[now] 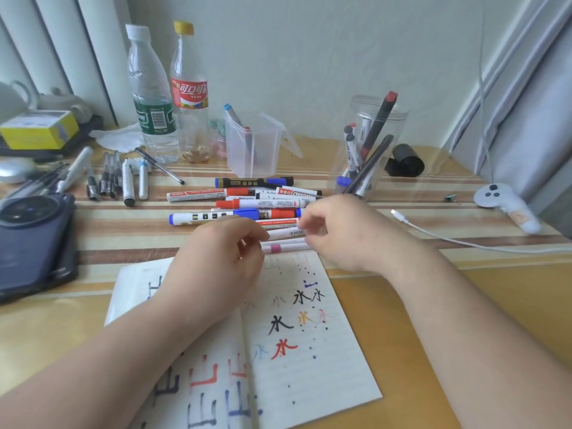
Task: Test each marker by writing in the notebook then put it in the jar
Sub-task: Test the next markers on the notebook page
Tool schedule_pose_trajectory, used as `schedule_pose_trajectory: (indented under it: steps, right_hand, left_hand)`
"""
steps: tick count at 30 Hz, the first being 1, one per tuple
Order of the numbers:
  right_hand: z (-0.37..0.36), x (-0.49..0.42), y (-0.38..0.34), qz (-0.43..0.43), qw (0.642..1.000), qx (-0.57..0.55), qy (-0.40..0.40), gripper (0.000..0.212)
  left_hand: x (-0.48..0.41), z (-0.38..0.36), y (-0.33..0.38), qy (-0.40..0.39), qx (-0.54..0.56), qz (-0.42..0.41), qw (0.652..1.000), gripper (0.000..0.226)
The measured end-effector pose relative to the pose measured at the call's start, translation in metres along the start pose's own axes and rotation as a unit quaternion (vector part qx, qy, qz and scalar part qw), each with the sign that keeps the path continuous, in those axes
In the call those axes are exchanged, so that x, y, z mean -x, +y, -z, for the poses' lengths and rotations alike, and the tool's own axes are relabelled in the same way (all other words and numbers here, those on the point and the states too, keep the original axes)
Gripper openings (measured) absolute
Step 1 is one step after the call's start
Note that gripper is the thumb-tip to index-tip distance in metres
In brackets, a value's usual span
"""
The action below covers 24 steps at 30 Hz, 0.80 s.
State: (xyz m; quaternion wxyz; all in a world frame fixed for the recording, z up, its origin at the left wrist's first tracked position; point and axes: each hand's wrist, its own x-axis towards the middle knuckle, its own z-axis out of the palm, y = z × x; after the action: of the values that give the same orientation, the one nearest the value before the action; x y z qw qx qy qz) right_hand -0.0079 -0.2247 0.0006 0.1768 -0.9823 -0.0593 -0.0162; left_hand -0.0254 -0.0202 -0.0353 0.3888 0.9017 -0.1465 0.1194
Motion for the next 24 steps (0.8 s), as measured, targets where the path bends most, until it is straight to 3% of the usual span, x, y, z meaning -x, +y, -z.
schedule_pose_trajectory:
  steps: [6, 18, 24]
  right_hand:
    - [-0.021, -0.006, 0.002, 0.053, 0.998, -0.001, 0.014, 0.031]
    - [-0.013, -0.009, -0.003, -0.014, 0.995, 0.062, -0.077, 0.039]
    - [-0.013, -0.005, 0.003, 0.024, 0.998, 0.051, -0.003, 0.013]
  left_hand:
    - [-0.005, 0.004, -0.006, 0.028, -0.009, 0.042, 0.999, 0.031]
    - [-0.009, 0.006, -0.012, 0.034, -0.020, 0.054, 0.998, 0.040]
    - [-0.008, 0.004, -0.012, -0.023, -0.065, 0.008, 0.998, 0.031]
